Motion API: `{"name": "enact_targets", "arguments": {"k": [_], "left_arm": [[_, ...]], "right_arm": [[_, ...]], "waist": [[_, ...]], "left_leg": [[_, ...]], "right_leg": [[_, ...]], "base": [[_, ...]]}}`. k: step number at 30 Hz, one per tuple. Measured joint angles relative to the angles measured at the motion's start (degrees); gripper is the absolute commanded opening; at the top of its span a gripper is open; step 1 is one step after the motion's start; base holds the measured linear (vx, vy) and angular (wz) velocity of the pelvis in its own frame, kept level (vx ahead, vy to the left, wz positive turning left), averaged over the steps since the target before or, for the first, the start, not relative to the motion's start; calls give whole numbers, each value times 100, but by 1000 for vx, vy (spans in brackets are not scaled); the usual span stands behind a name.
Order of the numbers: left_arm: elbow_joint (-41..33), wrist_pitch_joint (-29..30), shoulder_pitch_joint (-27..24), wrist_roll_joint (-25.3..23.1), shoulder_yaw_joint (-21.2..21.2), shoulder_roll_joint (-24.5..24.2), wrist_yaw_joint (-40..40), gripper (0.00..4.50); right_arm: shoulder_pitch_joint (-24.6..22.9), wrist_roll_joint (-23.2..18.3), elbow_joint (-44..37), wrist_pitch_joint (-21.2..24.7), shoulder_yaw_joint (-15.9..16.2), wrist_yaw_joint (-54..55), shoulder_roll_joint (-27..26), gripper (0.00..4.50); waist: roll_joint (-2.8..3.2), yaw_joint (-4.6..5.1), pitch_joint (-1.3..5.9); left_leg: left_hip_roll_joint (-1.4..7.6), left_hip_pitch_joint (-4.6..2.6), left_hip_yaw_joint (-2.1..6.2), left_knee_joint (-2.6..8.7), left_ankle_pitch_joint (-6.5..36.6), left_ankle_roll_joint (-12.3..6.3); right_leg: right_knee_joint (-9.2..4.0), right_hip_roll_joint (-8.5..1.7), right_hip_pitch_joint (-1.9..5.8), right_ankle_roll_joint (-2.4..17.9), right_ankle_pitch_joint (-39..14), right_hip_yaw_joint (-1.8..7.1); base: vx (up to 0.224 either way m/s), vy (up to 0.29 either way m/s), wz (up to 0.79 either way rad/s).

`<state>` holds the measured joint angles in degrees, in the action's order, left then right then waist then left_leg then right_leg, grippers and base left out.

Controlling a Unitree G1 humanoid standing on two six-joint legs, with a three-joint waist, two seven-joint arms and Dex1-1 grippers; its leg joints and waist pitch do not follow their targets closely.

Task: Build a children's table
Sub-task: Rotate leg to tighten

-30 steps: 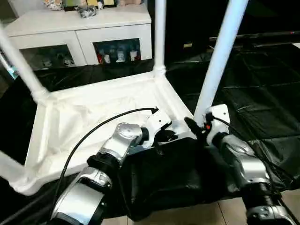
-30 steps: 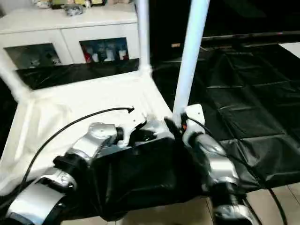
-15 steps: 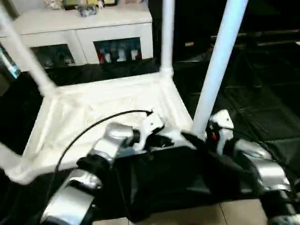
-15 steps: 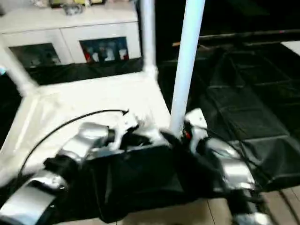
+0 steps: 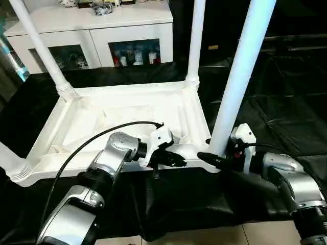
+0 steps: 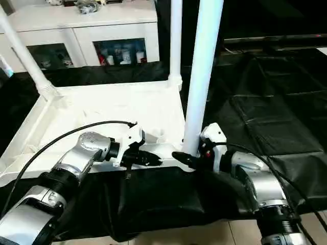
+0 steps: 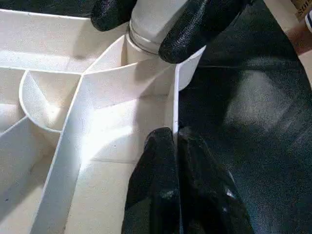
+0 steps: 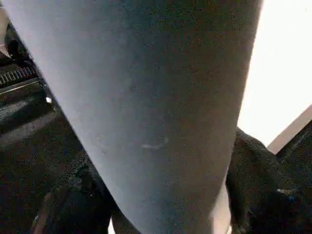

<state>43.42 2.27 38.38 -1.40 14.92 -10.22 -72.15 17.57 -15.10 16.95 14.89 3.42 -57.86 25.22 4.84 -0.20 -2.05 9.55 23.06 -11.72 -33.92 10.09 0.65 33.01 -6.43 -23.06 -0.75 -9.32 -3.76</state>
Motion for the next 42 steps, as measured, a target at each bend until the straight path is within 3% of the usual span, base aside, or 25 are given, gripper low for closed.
{"name": "enact_targets", "arguments": {"k": [6,10,13,18,19,20,24,25,35,39,42], "left_arm": [[40,-17,-2,-53,0,49,219,0],[289,-36,126,-141,-39,264,933,0],[646,-19,345,-310,-149,646,1899,0],[716,54,390,-348,-171,891,2423,0],[716,54,391,-348,-172,893,2422,0],[716,54,391,-348,-174,893,2415,0],[732,33,393,-348,-219,874,2288,0],[732,16,392,-345,-221,847,2208,0],[400,-131,154,-116,-140,265,879,0],[310,-154,103,-54,-113,100,427,0],[240,-154,76,-48,-108,64,314,0]], "right_arm": [[-42,50,13,-1,-44,253,-159,258],[90,299,328,-186,-195,1349,-582,258],[468,512,835,-264,-539,2850,-1251,257],[665,675,1030,-295,-690,3637,-1562,257],[660,670,1034,-314,-698,3615,-1564,257],[655,652,1033,-317,-710,3597,-1567,313],[625,597,1031,-370,-752,3339,-1545,333],[583,599,1009,-412,-723,3208,-1495,356],[79,428,349,-427,-149,1199,-502,356],[36,339,280,-477,-59,586,-281,356],[36,238,241,-468,-64,363,-209,323]], "waist": [[-6,1,-4],[-11,73,-5],[-12,157,-3],[-1,162,4],[1,160,5],[2,158,6],[8,164,10],[8,161,10],[-9,129,-4],[-17,115,-9],[-18,91,-10]], "left_leg": [[0,-2,-3,-1,0,0],[-3,-9,-4,-9,-1,1],[-8,-10,-4,-15,-1,1],[-11,-14,-1,-14,0,1],[-10,-14,-1,-14,0,1],[-10,-14,-1,-13,0,1],[-10,-12,-1,-13,0,1],[-9,-12,-1,-11,0,1],[2,-7,2,1,0,1],[-1,-2,0,-5,-1,1],[-1,-1,-2,-6,-1,1]], "right_leg": [[2,0,0,0,0,2],[1,-1,3,-3,-1,8],[-2,-2,3,-5,-3,11],[-2,-5,10,-9,-5,8],[-2,-5,11,-9,-5,8],[-2,-5,10,-9,-5,8],[-2,-4,9,-9,-5,8],[-2,-4,6,-10,-5,7],[-1,2,2,-11,-6,-3],[-2,0,3,-2,-1,1],[-2,-1,2,15,9,3]], "base": [[0,0,0],[0,0,0],[0,0,0],[0,0,0],[0,0,0],[0,0,0],[0,0,0],[0,0,0],[0,0,0],[0,0,0],[0,0,0]]}}
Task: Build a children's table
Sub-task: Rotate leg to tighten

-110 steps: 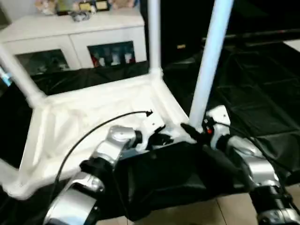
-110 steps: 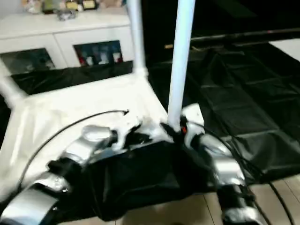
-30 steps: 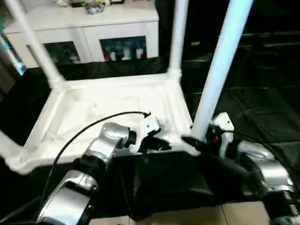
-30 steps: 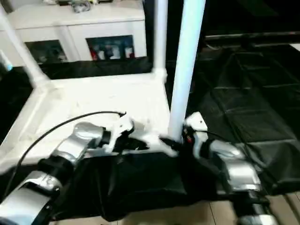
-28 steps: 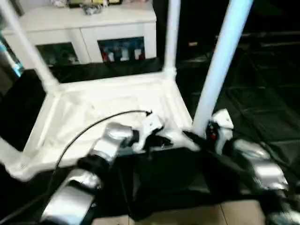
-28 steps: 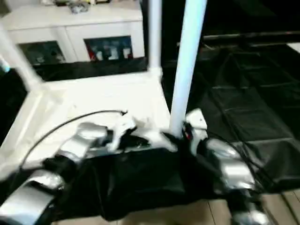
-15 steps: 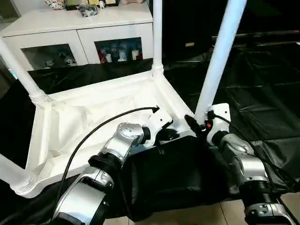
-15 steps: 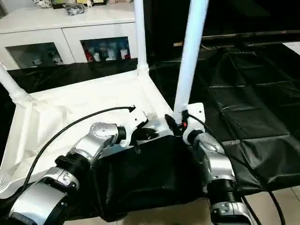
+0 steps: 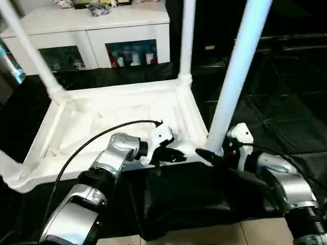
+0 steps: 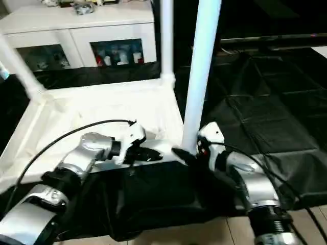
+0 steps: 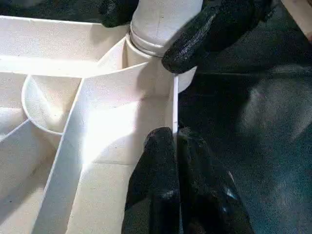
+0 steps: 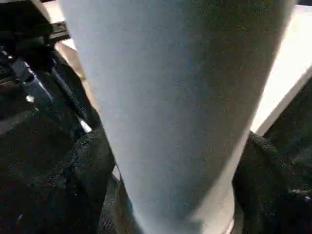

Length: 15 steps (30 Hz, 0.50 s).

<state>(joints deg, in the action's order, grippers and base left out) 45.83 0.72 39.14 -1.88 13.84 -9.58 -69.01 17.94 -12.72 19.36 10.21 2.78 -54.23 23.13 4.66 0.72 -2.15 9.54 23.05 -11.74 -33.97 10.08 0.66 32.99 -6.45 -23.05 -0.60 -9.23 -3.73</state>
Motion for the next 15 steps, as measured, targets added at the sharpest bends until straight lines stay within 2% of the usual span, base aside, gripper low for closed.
{"name": "enact_targets", "arguments": {"k": [2,4,8,10,12,15], "left_arm": [[-19,0,-16,7,0,-14,-69,0],[-54,1,-29,15,2,-28,-108,0],[-64,9,-43,24,8,-45,-171,0],[-66,11,-49,25,8,-51,-176,0],[-66,13,-53,25,8,-48,-142,0],[51,18,1,-42,-12,88,353,0]], "right_arm": [[0,-75,-15,48,-20,-96,45,317],[0,-121,-17,64,-18,-151,64,280],[-7,-138,-63,103,-17,-195,59,265],[-13,-139,-69,130,-25,-184,39,245],[-15,-132,-76,168,-46,-121,0,245],[33,32,49,145,-119,608,-302,241]], "waist": [[0,-19,0],[0,-42,0],[1,-89,0],[0,-90,0],[0,-88,0],[-3,-59,0]], "left_leg": [[2,-1,0,0,0,0],[5,0,0,1,0,0],[6,-1,-2,1,0,0],[5,-1,-4,1,0,0],[5,-3,-5,1,0,0],[4,-7,-5,-1,0,0]], "right_leg": [[1,1,-1,-2,-1,-2],[2,2,-2,-3,-2,-3],[2,2,-3,-3,-2,-3],[2,2,-3,-3,-2,-1],[2,2,-3,-3,-2,0],[3,2,-2,0,0,1]], "base": [[0,0,0],[0,0,0],[0,0,0],[0,0,0],[0,0,0],[0,0,0]]}}
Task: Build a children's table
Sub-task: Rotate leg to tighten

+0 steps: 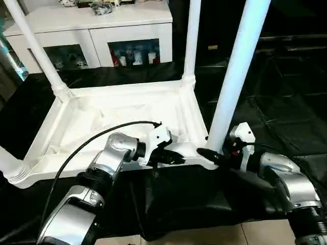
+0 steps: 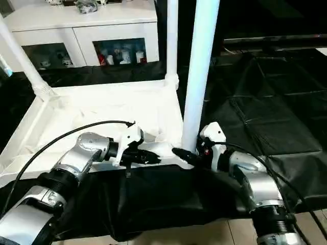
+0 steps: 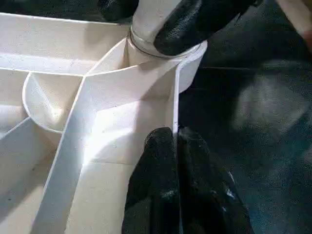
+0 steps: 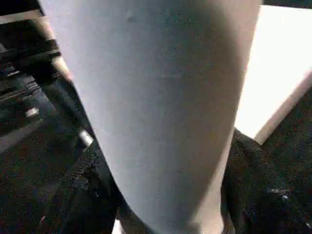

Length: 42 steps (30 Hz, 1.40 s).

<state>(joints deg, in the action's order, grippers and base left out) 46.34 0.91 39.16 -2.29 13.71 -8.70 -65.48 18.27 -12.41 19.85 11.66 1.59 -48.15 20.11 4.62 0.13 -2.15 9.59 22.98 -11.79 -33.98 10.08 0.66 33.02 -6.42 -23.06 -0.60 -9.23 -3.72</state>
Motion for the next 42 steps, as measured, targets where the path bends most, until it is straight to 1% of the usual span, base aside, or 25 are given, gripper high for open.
{"name": "enact_targets", "arguments": {"k": [3,4,7,9,10,12,13,14,15,16,17,18,19,23,25,27,29,31,33,34,36,40,42], "left_arm": [[373,9,249,-162,-57,385,919,0],[476,17,317,-216,-70,531,1268,0],[627,21,406,-290,-94,754,1765,0],[649,23,413,-317,-121,841,1945,0],[659,26,412,-317,-153,879,1980,0],[659,26,412,-317,-158,889,1978,0],[658,26,412,-315,-160,888,1937,0],[658,26,412,-314,-163,887,1914,0],[658,22,412,-314,-165,879,1881,0],[658,15,412,-311,-169,860,1843,0],[657,-11,411,-304,-170,832,1747,0],[651,-15,402,-299,-169,816,1683,0],[614,-23,379,-274,-168,770,1564,0],[356,-89,177,-149,-144,515,911,0],[200,-103,81,-76,-95,333,417,0],[96,-110,20,16,-35,179,48,0],[8,-111,-35,61,-13,81,-254,0],[-24,-111,-46,94,-2,23,-427,0],[-53,-111,-65,108,16,0,-500,0],[-64,-111,-72,116,21,-13,-531,0],[-120,-102,-100,127,25,-40,-609,0],[-181,-75,-114,147,29,-75,-687,0],[-181,-73,-115,143,29,-64,-653,0]], "right_arm": [[287,244,419,-101,-271,1347,-491,241],[409,337,556,-113,-370,1830,-667,241],[548,412,716,-133,-477,2549,-941,241],[627,498,815,-196,-503,2865,-1066,241],[638,578,838,-260,-503,2968,-1101,241],[629,582,849,-315,-507,2955,-1107,241],[607,533,837,-320,-555,2851,-1107,296],[596,516,835,-325,-573,2814,-1107,296],[590,491,828,-323,-587,2749,-1103,310],[576,448,816,-324,-590,2650,-1093,312],[523,410,765,-329,-567,2429,-1008,330],[478,398,728,-334,-559,2284,-956,330],[425,398,671,-343,-484,2063,-835,354],[179,341,315,-306,-134,1095,-341,354],[-6,230,24,-262,35,404,0,354],[-86,115,-101,-219,109,-52,208,354],[-122,53,-135,-231,132,-385,268,327],[-130,-64,-144,-206,122,-596,332,317],[-132,-151,-151,-131,120,-773,410,295],[-132,-175,-164,-94,119,-841,433,295],[-137,-273,-178,-40,122,-979,505,274],[-142,-289,-239,-1,123,-1057,524,244],[-163,-278,-263,8,117,-1022,478,244]], "waist": [[0,97,1],[2,115,3],[8,113,7],[13,119,10],[16,121,12],[17,117,13],[19,115,14],[20,114,15],[23,113,17],[23,116,17],[22,112,16],[23,110,16],[23,108,17],[23,101,16],[25,73,11],[22,62,8],[21,50,7],[22,34,6],[22,13,6],[22,6,6],[23,-23,7],[23,-44,6],[22,-44,6]], "left_leg": [[-7,-2,-1,-5,0,0],[-10,-2,-1,-6,0,0],[-11,-5,2,-6,0,0],[-11,-4,2,-6,0,0],[-11,-4,2,-6,0,0],[-11,-3,2,-6,0,0],[-11,-3,2,-6,0,0],[-11,-3,2,-6,0,0],[-11,-3,2,-6,0,0],[-9,-3,2,-6,0,0],[-8,-2,2,-4,0,0],[-7,-2,3,-3,0,0],[-6,-2,3,-2,0,0],[-2,-4,4,8,0,0],[-1,0,4,9,0,0],[1,1,3,8,0,0],[0,2,2,6,0,0],[-2,4,0,4,0,0],[-2,5,-1,4,0,0],[-2,4,-1,4,0,0],[2,5,-1,4,0,0],[5,5,-2,4,0,0],[5,5,-4,4,0,0]], "right_leg": [[-2,-2,2,-14,-9,6],[-3,-4,2,-17,-10,7],[-3,-5,8,-19,-12,6],[-4,-4,8,-20,-12,5],[-5,-4,8,-20,-12,5],[-7,-4,10,-23,-14,5],[-8,-5,12,-28,-17,5],[-8,-5,13,-29,-18,5],[-8,-4,12,-29,-18,4],[-7,-4,12,-29,-17,4],[-7,-4,11,-28,-17,2],[-7,-4,12,-28,-17,0],[-6,-4,11,-28,-17,-1],[-5,-2,11,-26,-16,-5],[-4,-2,10,-28,-17,-8],[-5,-2,9,-27,-17,-7],[-5,-2,9,-11,-7,-6],[-5,-4,6,-6,-4,-3],[-5,-4,6,-6,-4,-2],[-5,-4,5,-6,-4,-3],[-4,-2,3,-6,-4,-4],[-3,0,2,-6,-4,-6],[-4,-1,2,-6,-4,-6]], "base": [[0,0,0],[0,0,0],[0,0,0],[0,0,0],[0,0,0],[0,0,0],[0,0,0],[0,0,0],[0,0,0],[0,0,0],[0,0,0],[0,0,0],[0,0,0],[0,0,0],[0,0,0],[0,0,0],[0,0,0],[0,0,0],[0,0,0],[0,0,0],[0,0,0],[0,0,0],[0,0,0]]}}
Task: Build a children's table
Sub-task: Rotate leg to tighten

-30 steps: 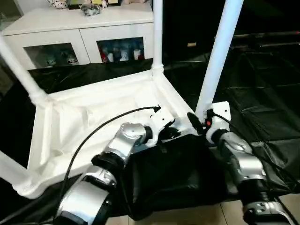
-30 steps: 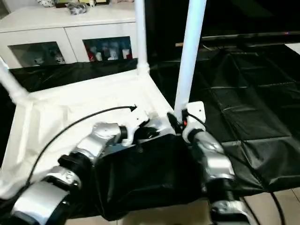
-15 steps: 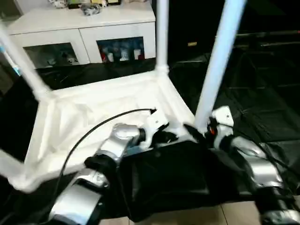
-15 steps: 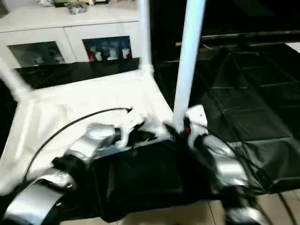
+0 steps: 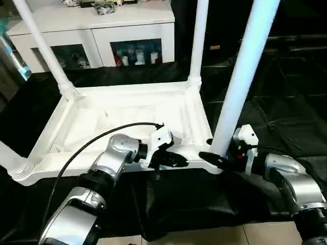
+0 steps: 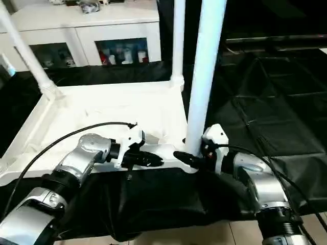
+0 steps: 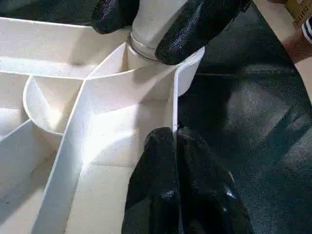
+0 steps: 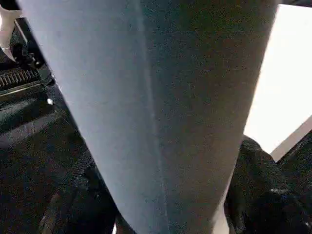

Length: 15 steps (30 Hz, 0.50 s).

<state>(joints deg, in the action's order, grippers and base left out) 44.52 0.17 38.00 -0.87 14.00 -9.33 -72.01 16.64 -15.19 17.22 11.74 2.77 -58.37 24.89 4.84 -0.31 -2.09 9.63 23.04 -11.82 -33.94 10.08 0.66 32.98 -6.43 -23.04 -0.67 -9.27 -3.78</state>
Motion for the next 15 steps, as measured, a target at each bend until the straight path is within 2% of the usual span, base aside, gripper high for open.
{"name": "enact_targets", "arguments": {"k": [5,9,11,15], "left_arm": [[205,-49,84,-112,-15,191,645,0],[436,-48,224,-169,-35,387,1235,0],[672,-52,359,-271,-130,564,1754,0],[915,-43,503,-359,-174,831,2362,0]], "right_arm": [[12,243,143,-102,-147,921,-410,238],[189,459,417,-227,-242,1811,-719,237],[386,640,697,-341,-423,2778,-1194,237],[647,917,1022,-459,-507,3868,-1540,237]], "waist": [[-3,32,-1],[-5,128,-1],[-6,176,1],[-2,247,3]], "left_leg": [[-3,-5,0,-4,0,0],[-6,-10,1,-6,0,0],[-7,-11,4,-7,0,1],[-16,-12,9,-7,0,1]], "right_leg": [[1,-1,2,2,1,4],[0,-1,4,-15,-9,6],[-1,0,3,-15,-9,4],[-10,-3,11,-19,-11,7]], "base": [[0,0,0],[0,0,0],[0,0,0],[0,0,0]]}}
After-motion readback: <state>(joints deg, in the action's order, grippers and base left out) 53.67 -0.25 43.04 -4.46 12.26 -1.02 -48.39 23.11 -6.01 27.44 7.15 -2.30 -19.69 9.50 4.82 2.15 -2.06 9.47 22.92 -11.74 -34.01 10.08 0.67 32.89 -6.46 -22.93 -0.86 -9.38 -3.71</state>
